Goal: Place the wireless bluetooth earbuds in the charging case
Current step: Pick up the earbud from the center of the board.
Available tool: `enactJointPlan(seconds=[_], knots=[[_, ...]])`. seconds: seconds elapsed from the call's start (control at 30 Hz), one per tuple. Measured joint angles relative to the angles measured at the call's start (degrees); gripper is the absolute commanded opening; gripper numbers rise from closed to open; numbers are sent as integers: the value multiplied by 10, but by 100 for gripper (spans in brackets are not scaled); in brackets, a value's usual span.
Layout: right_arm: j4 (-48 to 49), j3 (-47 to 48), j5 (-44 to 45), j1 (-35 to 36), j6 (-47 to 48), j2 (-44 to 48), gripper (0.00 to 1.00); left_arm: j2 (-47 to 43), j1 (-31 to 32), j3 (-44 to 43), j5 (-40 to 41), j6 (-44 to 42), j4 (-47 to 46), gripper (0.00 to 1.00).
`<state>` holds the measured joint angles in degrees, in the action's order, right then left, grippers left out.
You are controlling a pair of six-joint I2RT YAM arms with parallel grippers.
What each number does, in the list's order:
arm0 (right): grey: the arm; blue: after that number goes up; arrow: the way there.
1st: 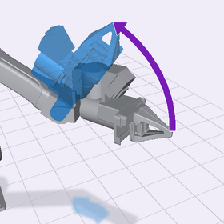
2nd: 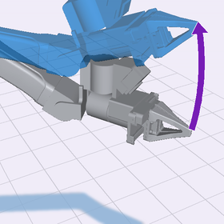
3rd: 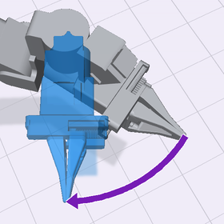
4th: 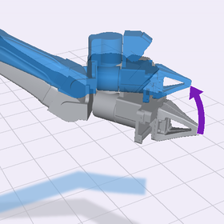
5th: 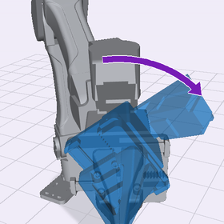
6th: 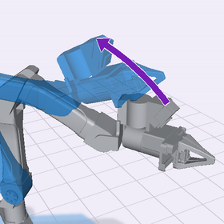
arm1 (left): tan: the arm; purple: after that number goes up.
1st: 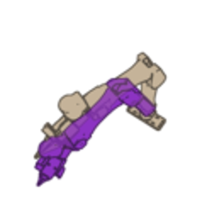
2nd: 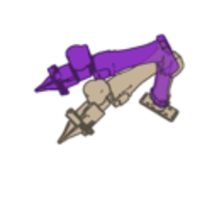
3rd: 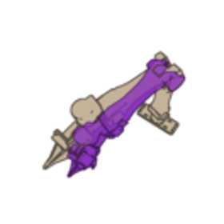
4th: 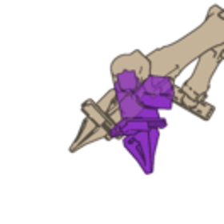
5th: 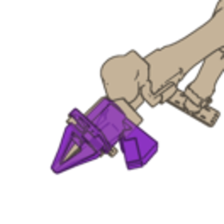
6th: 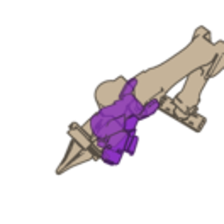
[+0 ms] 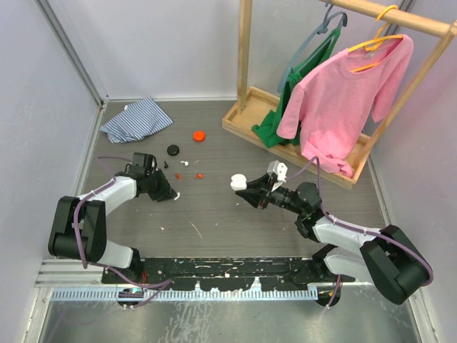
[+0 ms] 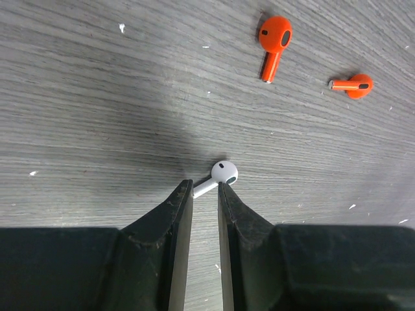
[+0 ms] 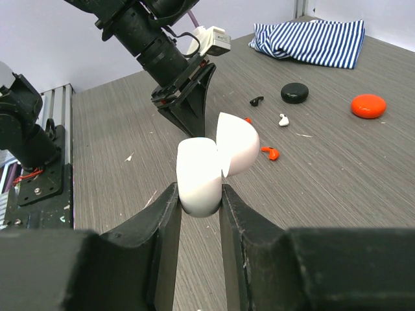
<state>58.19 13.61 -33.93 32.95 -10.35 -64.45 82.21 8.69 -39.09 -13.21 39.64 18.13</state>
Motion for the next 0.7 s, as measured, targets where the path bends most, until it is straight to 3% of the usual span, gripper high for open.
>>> enactJointPlan(seconds=[0.7], knots=[[-4, 1, 0, 0, 1, -1, 1, 30, -21, -4, -30, 16, -28, 24]])
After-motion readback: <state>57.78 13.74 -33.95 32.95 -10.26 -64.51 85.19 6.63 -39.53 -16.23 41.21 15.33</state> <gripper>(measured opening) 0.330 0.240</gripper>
